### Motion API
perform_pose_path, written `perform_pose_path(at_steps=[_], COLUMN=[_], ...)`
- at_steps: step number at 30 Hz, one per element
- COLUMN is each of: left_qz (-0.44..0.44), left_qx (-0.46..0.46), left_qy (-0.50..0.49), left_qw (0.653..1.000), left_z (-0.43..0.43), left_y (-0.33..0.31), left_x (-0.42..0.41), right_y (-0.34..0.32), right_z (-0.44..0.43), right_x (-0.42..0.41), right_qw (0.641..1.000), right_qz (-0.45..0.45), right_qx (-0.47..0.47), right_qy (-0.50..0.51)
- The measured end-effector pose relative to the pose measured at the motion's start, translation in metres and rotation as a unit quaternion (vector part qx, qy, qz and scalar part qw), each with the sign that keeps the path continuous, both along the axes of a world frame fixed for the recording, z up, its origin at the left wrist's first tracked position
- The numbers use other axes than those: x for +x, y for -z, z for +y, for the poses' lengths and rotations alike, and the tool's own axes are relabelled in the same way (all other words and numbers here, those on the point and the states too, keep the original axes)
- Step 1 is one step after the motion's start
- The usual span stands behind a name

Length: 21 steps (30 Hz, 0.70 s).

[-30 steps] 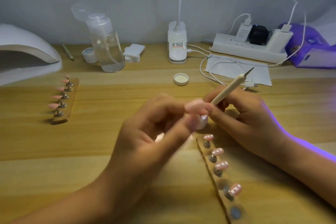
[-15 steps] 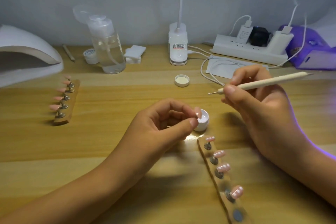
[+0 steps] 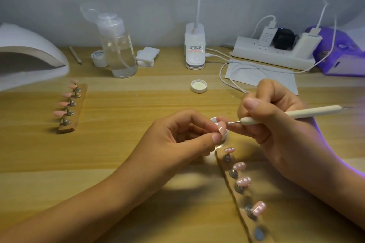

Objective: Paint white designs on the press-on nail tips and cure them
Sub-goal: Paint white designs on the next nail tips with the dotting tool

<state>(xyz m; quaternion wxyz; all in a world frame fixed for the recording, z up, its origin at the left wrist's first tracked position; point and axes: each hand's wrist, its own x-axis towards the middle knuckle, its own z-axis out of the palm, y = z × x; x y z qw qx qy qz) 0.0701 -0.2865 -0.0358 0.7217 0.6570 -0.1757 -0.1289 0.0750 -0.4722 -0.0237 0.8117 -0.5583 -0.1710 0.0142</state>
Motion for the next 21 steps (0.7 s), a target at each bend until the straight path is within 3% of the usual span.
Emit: perform_pose_path(at_steps=[21], left_qz=[0.003], left_qx=[0.005], left_qy=[0.0], left_qw=[1.0], left_z=[0.0012], left_y=[0.0018], left_x=[0.0002], right_y=[-0.0001], right_z=[0.0023], right_x=[0.0005], right_qw=[0.999], right_qz=[0.028], right_qx=[-0.028], right_qy=[-0.022])
